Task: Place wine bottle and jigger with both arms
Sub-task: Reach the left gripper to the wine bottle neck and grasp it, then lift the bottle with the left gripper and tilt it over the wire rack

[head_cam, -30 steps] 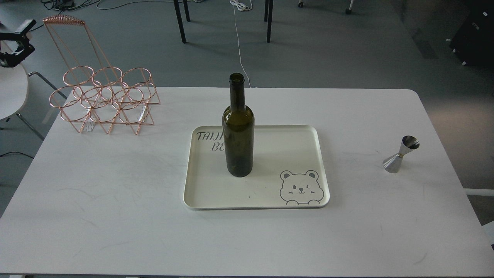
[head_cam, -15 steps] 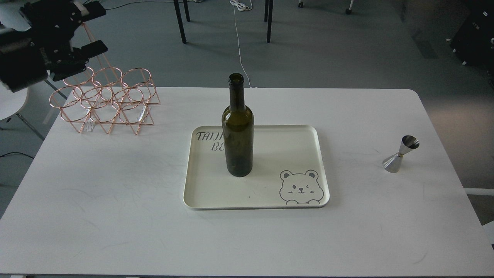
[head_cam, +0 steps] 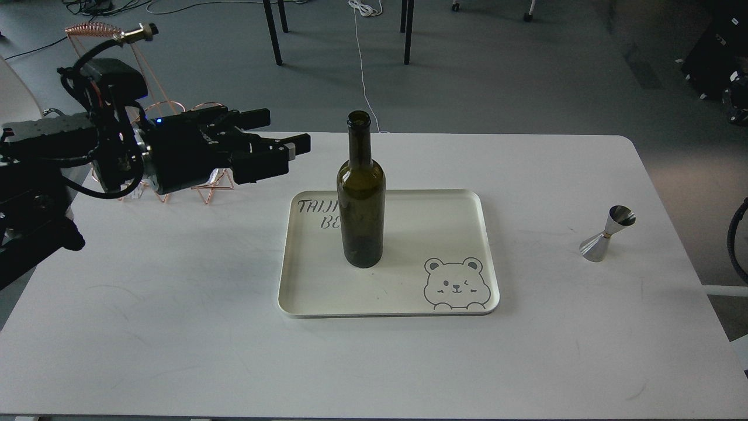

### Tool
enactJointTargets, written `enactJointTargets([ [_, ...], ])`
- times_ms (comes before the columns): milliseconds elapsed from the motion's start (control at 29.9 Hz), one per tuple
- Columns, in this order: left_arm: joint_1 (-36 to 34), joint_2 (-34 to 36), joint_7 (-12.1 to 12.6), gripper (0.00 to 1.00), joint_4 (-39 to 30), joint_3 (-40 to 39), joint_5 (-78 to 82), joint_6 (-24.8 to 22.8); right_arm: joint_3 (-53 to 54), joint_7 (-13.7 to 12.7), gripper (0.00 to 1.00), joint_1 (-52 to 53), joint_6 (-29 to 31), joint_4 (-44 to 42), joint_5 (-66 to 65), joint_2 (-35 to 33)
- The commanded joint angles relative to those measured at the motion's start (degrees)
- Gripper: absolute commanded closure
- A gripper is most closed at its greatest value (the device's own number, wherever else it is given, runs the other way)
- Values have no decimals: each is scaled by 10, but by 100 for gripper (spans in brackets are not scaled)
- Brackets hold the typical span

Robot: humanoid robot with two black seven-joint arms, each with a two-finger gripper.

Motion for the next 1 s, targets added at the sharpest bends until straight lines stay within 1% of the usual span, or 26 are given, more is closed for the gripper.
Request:
enactJointTargets([
  [0, -4, -44, -1, 2, -1, 3, 19, 2, 1, 0, 24, 2, 0, 1, 3, -2],
  [234, -8, -136, 1, 2, 28, 13, 126, 4, 27, 0, 24, 4, 0, 1, 4, -3],
  [434, -4, -163, 1, 4, 61, 13, 128, 10, 28, 0, 24, 4, 0, 1, 4, -7],
  [534, -5, -181, 1, 14, 79, 14, 132, 27, 28, 0, 24, 4, 0, 2, 4, -5],
  [668, -5, -186, 2, 28, 80, 14, 132, 29, 28, 0, 24, 4, 0, 3, 4, -3],
  [768, -7, -185, 1, 48, 80, 18, 133, 29, 28, 0, 24, 5, 0, 3, 4, -4],
  [868, -7, -182, 1, 60, 80, 18, 132, 29, 28, 0, 24, 5, 0, 3, 3, -4],
  [969, -7, -179, 1, 67, 80, 17, 132, 31, 28, 0, 23, 5, 0, 3, 4, -4],
])
